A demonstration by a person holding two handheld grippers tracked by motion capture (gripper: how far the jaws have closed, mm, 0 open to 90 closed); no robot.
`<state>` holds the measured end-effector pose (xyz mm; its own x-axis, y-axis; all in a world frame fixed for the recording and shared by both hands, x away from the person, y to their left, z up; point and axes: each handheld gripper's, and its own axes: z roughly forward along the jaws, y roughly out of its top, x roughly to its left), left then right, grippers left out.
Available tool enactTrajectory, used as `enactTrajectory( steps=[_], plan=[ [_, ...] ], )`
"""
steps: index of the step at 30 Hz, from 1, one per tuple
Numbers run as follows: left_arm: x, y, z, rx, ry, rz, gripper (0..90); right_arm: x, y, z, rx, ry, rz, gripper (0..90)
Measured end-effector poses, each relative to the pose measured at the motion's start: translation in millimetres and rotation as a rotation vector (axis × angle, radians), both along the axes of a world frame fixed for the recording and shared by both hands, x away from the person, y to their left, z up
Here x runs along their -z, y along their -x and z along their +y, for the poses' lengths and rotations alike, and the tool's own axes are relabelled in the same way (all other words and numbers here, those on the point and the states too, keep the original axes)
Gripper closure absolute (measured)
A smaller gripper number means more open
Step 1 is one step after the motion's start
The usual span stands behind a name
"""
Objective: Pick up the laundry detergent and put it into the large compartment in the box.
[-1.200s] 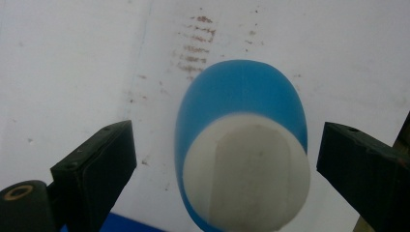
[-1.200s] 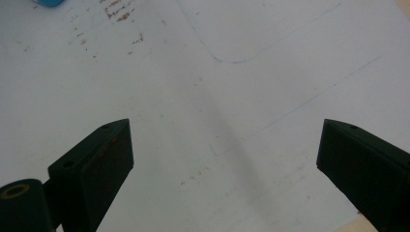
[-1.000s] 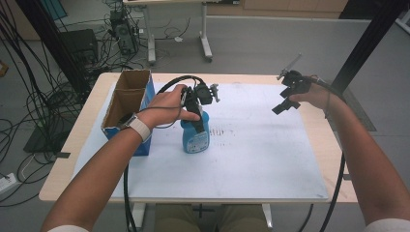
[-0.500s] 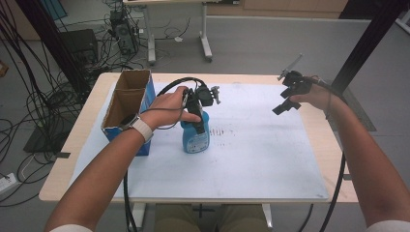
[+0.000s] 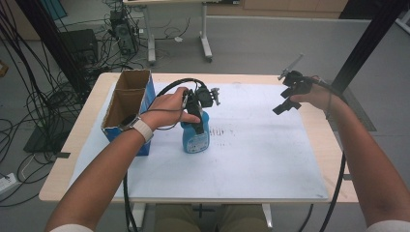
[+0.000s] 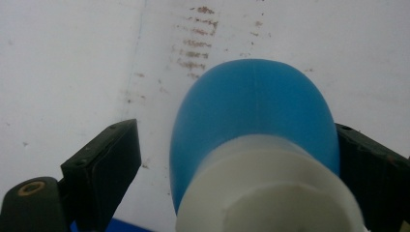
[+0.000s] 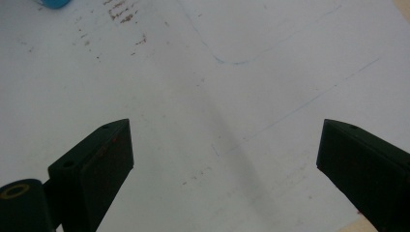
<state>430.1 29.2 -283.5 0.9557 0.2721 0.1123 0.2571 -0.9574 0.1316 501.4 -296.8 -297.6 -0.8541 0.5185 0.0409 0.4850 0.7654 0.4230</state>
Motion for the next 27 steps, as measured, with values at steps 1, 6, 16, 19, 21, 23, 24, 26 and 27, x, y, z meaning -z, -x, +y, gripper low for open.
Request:
enactTrajectory(
  steps=[1, 6, 16, 19, 21, 23, 24, 26, 27],
  plan=[
    [0.3, -0.1, -0.3, 0.001, -0.003, 0.000, 10.9, 0.2, -0.1, 0.0, 0.000, 0.000, 0.000, 6.1],
    [2.0, -0.5, -1.2, 0.008, -0.015, 0.001, 11.6, -0.1, 0.1, -0.5, 0.001, -0.001, 0.001, 6.1],
    [4.9, -1.1, -2.2, 0.013, -0.025, 0.000, 13.4, 0.2, -0.2, -1.0, 0.002, -0.001, 0.001, 6.1],
    [5.4, -1.4, -2.0, 0.015, -0.028, 0.001, 14.8, 1.0, -0.5, -0.8, 0.002, 0.001, 0.003, 6.1],
    [5.7, -1.5, -1.6, 0.013, -0.028, 0.001, 14.8, 1.2, -0.6, -0.8, 0.002, 0.000, 0.003, 6.1],
    [5.9, -1.4, -1.6, 0.013, -0.029, 0.002, 15.0, 1.1, -0.6, -0.8, 0.003, -0.001, 0.004, 6.1],
    [5.9, -1.4, -1.7, 0.014, -0.029, 0.002, 15.3, 1.0, -0.7, -0.9, 0.003, -0.001, 0.004, 6.1],
    [6.0, -1.3, -1.8, 0.015, -0.029, 0.002, 16.2, 0.9, -0.7, -0.9, 0.003, 0.000, 0.002, 6.1],
    [5.8, -1.4, -1.9, 0.016, -0.032, 0.003, 16.5, 0.9, -0.7, -0.8, 0.001, 0.000, 0.002, 6.1]
  ],
)
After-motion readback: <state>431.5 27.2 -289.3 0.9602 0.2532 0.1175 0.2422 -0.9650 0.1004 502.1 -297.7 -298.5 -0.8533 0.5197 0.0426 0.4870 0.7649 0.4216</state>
